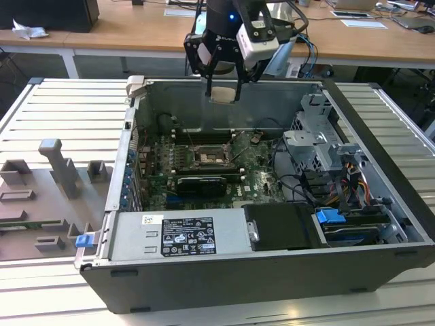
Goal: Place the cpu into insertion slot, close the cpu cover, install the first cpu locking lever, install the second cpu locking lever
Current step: 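Place the cpu into insertion slot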
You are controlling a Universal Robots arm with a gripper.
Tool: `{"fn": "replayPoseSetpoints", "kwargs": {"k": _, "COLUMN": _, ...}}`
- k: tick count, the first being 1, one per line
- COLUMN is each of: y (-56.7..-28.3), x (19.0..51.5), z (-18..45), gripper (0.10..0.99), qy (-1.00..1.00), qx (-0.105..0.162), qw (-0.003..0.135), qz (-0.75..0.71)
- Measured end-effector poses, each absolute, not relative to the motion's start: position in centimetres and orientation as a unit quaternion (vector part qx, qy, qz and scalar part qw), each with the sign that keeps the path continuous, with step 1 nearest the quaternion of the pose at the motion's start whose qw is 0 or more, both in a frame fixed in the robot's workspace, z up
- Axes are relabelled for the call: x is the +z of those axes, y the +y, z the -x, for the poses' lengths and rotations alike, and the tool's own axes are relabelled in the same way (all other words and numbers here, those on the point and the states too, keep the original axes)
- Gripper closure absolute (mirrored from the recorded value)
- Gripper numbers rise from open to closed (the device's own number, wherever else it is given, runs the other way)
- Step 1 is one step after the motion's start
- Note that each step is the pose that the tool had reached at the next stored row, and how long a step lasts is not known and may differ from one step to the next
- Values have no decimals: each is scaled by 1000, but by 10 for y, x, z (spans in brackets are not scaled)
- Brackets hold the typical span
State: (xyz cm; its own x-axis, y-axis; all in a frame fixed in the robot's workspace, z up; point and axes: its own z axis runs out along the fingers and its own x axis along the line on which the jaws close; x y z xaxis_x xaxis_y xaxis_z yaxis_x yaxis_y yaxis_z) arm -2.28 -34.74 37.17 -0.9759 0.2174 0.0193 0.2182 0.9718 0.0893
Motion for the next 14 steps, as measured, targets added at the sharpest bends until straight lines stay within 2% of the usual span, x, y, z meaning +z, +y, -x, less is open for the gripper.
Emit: {"fn": "replayPoseSetpoints", "kwargs": {"k": 14, "y": -347, "x": 371, "z": 23, "gripper": 545, "qy": -983, "qx": -44, "qw": 1, "qz": 179}}
